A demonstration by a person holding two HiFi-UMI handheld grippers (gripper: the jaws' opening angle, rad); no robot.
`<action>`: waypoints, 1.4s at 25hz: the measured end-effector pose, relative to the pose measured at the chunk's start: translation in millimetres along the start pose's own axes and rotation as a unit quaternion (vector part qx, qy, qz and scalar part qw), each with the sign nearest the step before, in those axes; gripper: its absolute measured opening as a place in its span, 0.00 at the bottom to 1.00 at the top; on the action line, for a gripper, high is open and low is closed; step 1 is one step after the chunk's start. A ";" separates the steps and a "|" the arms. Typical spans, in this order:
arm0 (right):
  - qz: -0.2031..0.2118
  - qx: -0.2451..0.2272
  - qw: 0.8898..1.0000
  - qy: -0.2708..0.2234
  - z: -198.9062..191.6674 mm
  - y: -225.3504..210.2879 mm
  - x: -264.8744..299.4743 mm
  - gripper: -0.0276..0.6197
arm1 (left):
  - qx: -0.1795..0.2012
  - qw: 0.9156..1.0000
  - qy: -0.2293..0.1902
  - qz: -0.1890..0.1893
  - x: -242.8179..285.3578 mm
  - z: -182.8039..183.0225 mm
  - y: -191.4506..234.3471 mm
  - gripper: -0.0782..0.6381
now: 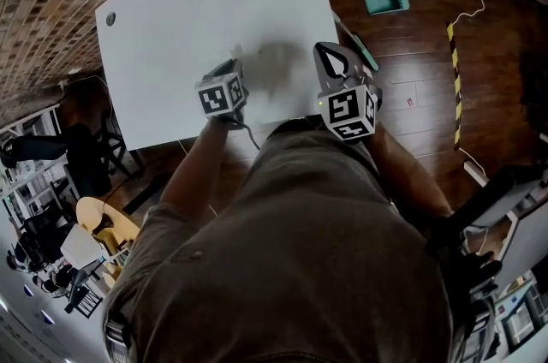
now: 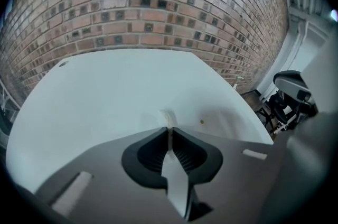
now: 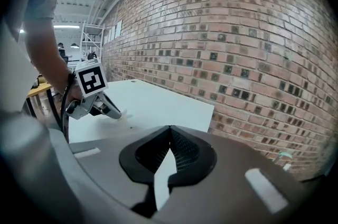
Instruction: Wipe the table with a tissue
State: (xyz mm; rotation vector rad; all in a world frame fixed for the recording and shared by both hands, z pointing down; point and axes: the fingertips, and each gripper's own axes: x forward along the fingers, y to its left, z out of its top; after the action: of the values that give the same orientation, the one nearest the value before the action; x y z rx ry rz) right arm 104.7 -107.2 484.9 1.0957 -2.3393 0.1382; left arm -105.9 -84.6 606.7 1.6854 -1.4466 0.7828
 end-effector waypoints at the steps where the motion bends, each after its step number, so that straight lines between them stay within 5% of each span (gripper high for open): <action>1: -0.003 0.002 1.000 0.001 -1.4 -2.7 -1.2 0.06 | 0.005 1.000 0.002 -0.004 2.7 2.2 -4.8 0.15; 21: -0.039 0.027 0.999 0.010 -22.5 -41.1 -24.5 0.06 | 0.084 0.994 0.018 -0.070 25.9 13.5 -101.3 0.15; 35: 0.007 -0.008 1.000 -0.003 -2.1 -5.4 -1.8 0.06 | 0.027 0.999 0.002 -0.020 4.4 -3.1 -33.1 0.15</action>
State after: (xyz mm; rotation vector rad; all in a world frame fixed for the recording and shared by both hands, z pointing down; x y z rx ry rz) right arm 110.5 -108.9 485.1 1.0728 -2.3506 0.1201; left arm -72.5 -82.2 606.7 1.7465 -1.3959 0.8107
